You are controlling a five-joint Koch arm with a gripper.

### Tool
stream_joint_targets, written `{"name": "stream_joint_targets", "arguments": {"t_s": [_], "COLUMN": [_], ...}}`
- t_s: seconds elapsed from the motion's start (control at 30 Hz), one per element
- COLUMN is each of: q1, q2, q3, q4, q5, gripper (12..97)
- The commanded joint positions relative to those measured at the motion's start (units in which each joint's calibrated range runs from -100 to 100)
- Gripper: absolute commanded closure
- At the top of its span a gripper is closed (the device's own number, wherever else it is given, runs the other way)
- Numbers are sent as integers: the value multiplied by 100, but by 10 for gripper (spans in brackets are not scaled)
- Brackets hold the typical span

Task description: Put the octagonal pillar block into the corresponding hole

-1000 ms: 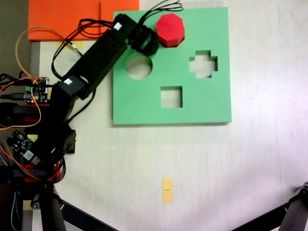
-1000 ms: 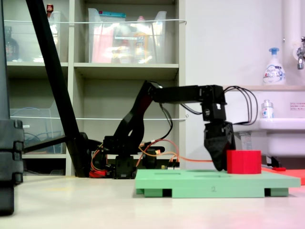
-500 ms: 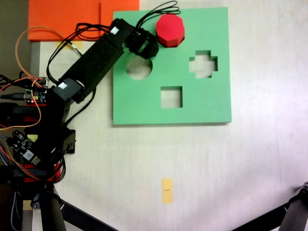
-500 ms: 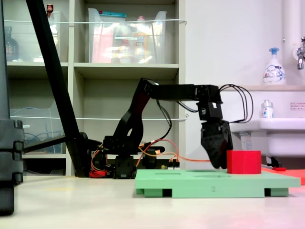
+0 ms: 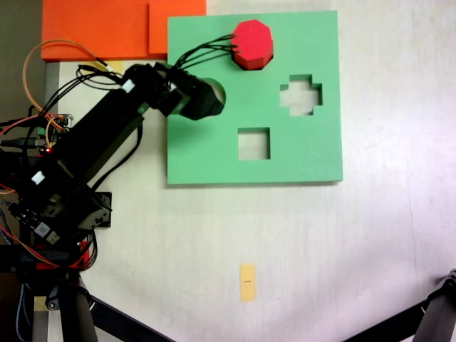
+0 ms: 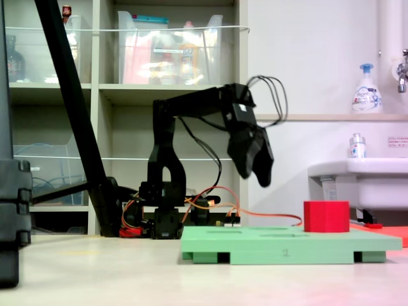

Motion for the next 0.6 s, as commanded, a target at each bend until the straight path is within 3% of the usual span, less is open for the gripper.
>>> {"name": "stream_joint_targets", "arguments": {"t_s": [0.0, 0.3, 0.47, 0.57], "q1": [-103, -879, -1460, -1875], "q2": [-819, -3752, -5554, -5554], "q3": [69, -579, -1147, -2503], "q4": [22, 99, 706, 1890], "q5": [-83, -327, -1294, -2398], "gripper": [592, 555, 515, 515]}}
